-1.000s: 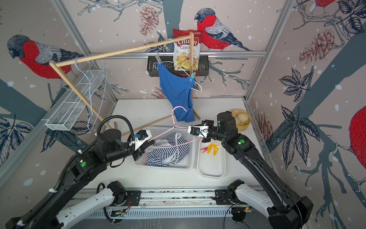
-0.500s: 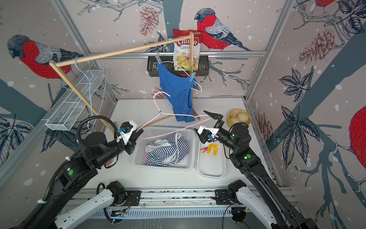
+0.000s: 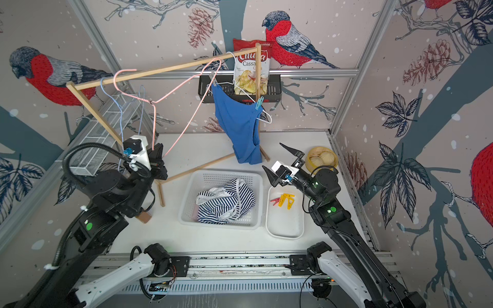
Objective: Remove the clothespins securing tank tops to the hanger
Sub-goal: Place the hanger on the clothesline.
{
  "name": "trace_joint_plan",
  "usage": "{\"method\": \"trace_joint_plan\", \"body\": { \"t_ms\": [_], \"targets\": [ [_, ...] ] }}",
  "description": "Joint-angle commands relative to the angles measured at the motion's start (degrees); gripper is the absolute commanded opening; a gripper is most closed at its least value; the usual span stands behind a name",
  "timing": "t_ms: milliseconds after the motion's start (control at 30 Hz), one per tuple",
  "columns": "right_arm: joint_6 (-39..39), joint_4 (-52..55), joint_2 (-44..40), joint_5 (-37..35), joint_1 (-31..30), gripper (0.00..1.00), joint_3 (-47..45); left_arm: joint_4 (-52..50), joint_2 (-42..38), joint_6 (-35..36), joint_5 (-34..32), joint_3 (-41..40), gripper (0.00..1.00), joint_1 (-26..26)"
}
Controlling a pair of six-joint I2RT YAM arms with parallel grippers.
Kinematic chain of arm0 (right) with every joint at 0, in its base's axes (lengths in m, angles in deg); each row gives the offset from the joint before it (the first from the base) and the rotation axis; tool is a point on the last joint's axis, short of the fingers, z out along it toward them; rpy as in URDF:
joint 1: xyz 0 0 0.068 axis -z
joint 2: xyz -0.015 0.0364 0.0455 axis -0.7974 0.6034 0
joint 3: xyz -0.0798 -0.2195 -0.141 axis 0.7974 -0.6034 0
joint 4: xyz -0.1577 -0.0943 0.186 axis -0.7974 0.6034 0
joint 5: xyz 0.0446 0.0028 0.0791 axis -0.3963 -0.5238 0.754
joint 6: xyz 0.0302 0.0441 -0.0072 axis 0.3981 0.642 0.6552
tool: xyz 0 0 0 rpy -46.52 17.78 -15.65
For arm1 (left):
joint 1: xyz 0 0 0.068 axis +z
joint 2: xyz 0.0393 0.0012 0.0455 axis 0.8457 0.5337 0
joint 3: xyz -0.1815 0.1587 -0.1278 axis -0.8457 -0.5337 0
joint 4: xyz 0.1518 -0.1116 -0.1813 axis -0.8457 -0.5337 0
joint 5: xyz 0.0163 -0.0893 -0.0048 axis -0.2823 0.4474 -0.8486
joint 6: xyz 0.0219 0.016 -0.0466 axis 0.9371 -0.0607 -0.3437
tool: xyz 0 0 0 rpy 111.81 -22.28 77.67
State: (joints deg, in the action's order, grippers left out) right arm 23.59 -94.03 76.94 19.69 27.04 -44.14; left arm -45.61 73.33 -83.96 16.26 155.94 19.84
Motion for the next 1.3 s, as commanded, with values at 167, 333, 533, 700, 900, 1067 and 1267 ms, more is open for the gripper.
{"method": "trace_joint_plan", "body": {
  "t_ms": [167,333,533,700,900,1067,1267],
  "targets": [
    [5.6,-0.3,3.4,1.1,-0.1,1.0,3.6,-9.2,6.6,-12.0,-15.6,0.8,0.0,0.1],
    [7.8,2.4,4.9,0.9,-0.1,1.0,6.0,-15.6,12.1,-13.7,-22.5,5.8,0.0,0.2],
    [10.8,4.1,5.1,3.5,-0.1,1.0,7.2,-19.2,18.9,-11.2,-19.7,14.0,0.0,7.7],
    [10.8,4.2,3.9,2.8,-0.1,1.0,5.7,-18.9,22.0,-9.8,-12.5,16.4,0.0,15.3],
    [11.3,3.6,3.1,2.1,-0.1,1.0,4.0,-19.2,25.8,-9.8,-10.5,17.3,0.0,16.2],
    [11.6,3.9,3.4,2.4,-0.1,1.0,4.2,-15.0,23.2,-11.3,-3.7,11.2,0.15,16.2],
    [12.0,4.0,4.1,3.7,-0.1,1.0,4.8,-10.8,17.0,-12.1,2.6,8.0,0.99,16.1]
  ]
}}
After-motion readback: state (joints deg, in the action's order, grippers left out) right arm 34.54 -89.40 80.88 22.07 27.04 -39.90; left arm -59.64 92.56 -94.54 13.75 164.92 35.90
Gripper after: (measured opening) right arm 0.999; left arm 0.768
